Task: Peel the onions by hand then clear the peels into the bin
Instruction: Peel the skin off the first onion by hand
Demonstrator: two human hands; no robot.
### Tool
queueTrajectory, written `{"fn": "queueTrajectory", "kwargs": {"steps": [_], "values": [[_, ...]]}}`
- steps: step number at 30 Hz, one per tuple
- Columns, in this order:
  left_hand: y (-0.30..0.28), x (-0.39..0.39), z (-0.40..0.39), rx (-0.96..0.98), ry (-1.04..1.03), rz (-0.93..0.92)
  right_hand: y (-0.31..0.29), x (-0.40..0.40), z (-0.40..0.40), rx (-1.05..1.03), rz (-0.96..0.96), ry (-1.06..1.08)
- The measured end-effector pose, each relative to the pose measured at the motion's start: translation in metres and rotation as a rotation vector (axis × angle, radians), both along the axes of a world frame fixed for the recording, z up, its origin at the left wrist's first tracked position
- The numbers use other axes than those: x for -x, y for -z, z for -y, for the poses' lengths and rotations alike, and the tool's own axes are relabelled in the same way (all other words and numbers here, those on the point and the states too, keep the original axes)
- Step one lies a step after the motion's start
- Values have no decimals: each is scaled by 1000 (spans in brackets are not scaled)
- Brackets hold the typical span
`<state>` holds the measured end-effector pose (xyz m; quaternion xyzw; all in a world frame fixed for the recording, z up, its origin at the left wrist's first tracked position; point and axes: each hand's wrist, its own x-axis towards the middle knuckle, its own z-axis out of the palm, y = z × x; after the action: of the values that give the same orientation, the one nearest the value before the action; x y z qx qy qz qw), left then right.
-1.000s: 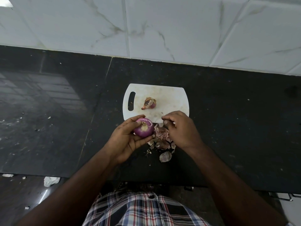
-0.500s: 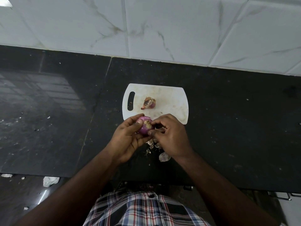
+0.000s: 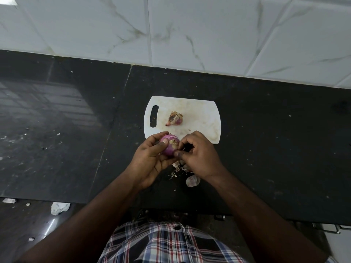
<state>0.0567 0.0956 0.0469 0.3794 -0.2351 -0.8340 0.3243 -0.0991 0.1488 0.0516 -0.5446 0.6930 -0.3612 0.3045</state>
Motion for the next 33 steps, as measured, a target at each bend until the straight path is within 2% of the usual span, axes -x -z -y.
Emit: {"fn": "queueTrajectory", "kwargs": {"steps": [4,9,18,22,27,30,33], "values": [[-1,2,-1,9,-1,12,-1,-3,-2,43,97,95],[-1,5,-3,-2,-41,37,5,-8,-4,160,-68,101],[-1,10,-11,-8,-102,83,10,-14,-11,182,-296,6],[-3,9,-10,-31,-106,64,12,-12,-11,196,-178,92],[-2,6,-6,-20,-57,76,9,-2,-5,64,70,278],[1,1,-4,-41,-34,44,7,15,-3,44,74,344],[3,-2,-2,-51,3,22,4,26,-5,8,80,295]]}}
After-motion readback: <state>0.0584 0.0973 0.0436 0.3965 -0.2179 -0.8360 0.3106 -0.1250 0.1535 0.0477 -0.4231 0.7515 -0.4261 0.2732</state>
